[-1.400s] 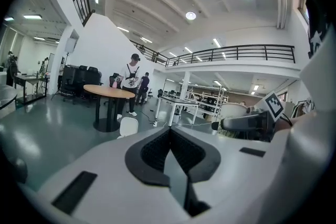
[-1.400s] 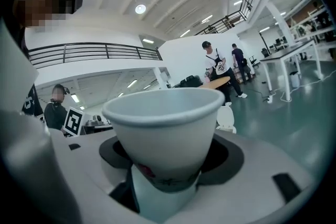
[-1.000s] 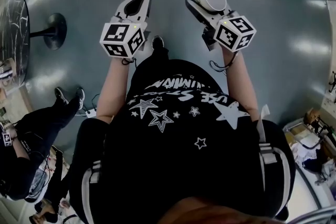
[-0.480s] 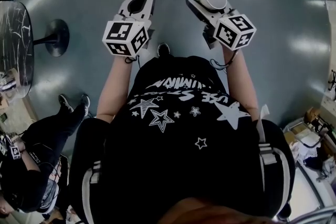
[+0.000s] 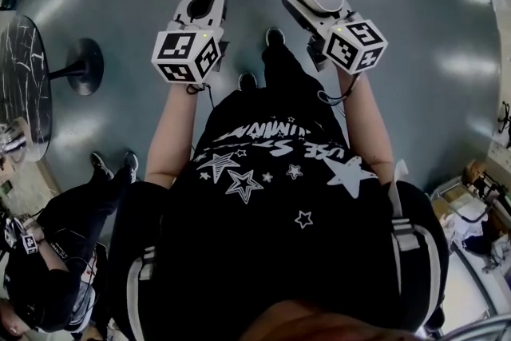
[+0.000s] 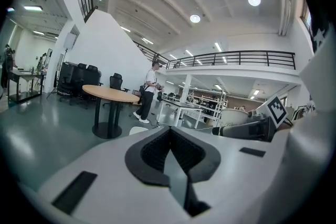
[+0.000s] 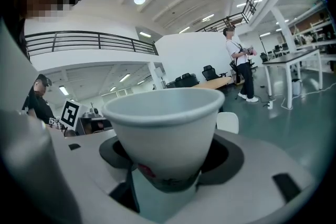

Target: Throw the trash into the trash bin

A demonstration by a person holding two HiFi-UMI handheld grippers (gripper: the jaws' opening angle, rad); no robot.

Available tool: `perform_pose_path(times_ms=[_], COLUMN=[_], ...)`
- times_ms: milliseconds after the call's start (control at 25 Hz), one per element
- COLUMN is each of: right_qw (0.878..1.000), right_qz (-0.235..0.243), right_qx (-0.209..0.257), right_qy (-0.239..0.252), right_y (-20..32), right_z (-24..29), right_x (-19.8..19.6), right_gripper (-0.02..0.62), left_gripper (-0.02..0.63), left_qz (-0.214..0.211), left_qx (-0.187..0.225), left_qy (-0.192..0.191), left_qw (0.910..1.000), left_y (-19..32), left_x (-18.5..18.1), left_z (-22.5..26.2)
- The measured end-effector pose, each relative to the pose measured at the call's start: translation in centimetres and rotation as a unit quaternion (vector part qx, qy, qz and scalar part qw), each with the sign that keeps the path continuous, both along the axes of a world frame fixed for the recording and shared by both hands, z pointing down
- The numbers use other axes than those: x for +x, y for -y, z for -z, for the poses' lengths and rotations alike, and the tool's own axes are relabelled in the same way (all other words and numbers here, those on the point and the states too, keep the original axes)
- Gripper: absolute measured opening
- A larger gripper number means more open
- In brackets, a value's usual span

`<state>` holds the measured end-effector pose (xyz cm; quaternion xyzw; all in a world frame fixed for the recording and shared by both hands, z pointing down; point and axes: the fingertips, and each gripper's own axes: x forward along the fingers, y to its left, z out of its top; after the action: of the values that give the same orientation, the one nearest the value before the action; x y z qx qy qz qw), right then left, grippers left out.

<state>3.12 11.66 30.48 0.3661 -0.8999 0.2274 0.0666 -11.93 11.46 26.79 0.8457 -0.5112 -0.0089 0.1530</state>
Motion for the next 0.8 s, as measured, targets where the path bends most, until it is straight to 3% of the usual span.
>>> perform_pose_path(times_ms=[320,800], right_qw=[1.0,0.999], right_qz=[0.027,0.035], right_qx=[0.008,0.003], right_qy=[0.01,0.016], right_y=[6.3,14.6], right_z=[-0.3,-0.4], right_x=[-0.3,1.7], right_gripper=[0.322,0.322], left_gripper=[0.011,0.011], left_qz=[0.042,0.06], left_qx=[0.016,-0.001], left_qy=[0.019,0.026], left_qw=[0.9988,0.9978], left_y=[4.8,11.7], left_x=[-0.8,0.7], left_z=[1.2,0.7])
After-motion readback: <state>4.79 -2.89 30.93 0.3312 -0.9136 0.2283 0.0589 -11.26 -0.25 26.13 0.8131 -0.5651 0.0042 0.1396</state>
